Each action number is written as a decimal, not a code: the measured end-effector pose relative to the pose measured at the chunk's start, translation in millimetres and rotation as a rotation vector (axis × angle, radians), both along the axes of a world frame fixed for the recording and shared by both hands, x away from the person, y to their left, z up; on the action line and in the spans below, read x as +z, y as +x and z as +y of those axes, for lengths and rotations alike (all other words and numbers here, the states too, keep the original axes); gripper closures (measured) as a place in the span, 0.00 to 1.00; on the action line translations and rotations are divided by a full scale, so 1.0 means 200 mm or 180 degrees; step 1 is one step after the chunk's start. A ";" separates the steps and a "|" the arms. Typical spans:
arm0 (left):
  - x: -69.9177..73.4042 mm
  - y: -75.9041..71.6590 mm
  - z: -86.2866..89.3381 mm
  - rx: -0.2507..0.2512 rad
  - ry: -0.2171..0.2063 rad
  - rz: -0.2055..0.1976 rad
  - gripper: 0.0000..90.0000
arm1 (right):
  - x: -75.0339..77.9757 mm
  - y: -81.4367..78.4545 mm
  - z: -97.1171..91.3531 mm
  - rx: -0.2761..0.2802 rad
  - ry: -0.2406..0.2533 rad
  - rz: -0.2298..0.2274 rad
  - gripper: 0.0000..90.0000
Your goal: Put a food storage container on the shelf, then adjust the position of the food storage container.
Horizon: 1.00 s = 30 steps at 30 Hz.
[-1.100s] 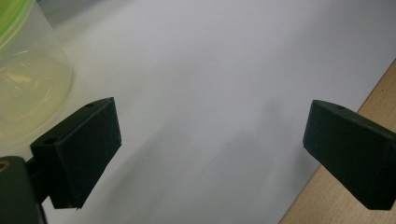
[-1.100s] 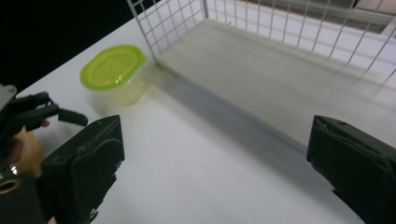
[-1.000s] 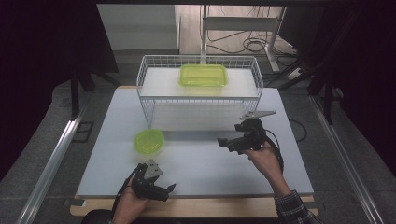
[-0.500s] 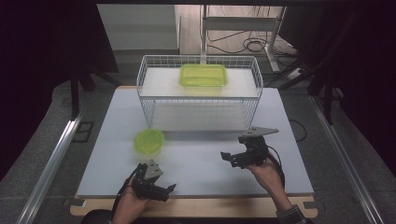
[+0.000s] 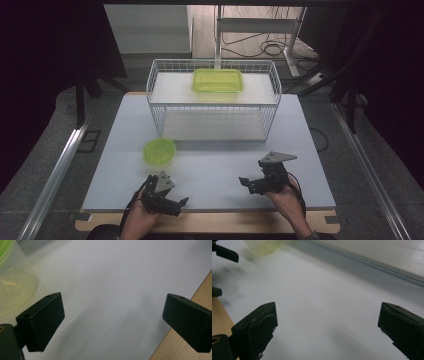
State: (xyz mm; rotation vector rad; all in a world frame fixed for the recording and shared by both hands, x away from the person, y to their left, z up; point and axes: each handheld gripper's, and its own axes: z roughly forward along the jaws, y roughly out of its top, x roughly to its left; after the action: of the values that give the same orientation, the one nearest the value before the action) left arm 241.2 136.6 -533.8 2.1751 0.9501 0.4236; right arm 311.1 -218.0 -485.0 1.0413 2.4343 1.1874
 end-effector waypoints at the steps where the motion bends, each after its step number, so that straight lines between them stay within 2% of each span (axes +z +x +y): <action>1: 0.00 0.00 0.00 -0.0004 0.0001 -0.0002 0.04 | 0.00 0.00 0.00 0.0000 0.0000 0.0000 0.03; 7: 0.00 0.00 0.00 -0.0016 0.0012 -0.0009 0.04 | -0.04 -0.03 -0.02 -0.0029 -0.0128 -0.0041 0.03; 13: 0.01 0.00 0.00 -0.0013 -0.0004 -0.0019 0.04 | -0.08 -0.05 -0.05 -0.0075 -0.0235 -0.0008 0.03; 21: 0.05 0.01 0.02 0.0059 -0.0060 0.0038 0.05 | -0.09 -0.04 -0.08 -0.0132 -0.0161 0.0037 0.03; 22: 0.07 0.01 0.03 0.0089 -0.0104 0.0023 0.07 | -0.09 -0.04 -0.08 -0.0138 -0.0165 0.0042 0.03; 26: 0.12 0.02 0.05 0.0110 -0.0098 -0.0044 0.15 | -0.09 -0.04 -0.09 -0.0138 -0.0149 0.0048 0.03; 28: 0.14 0.03 0.07 0.0089 -0.0156 -0.0035 0.22 | -0.10 -0.04 -0.09 -0.0144 -0.0151 0.0065 0.03; 30: 0.16 0.04 0.09 0.0060 -0.0233 -0.0018 0.36 | -0.10 -0.04 -0.09 -0.0155 -0.0150 0.0076 0.03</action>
State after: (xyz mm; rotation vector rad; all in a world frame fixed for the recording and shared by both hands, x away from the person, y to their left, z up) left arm 249.0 153.7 -501.4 2.0995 0.9690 0.3977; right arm 303.8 -236.3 -504.9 1.1005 2.4280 1.1031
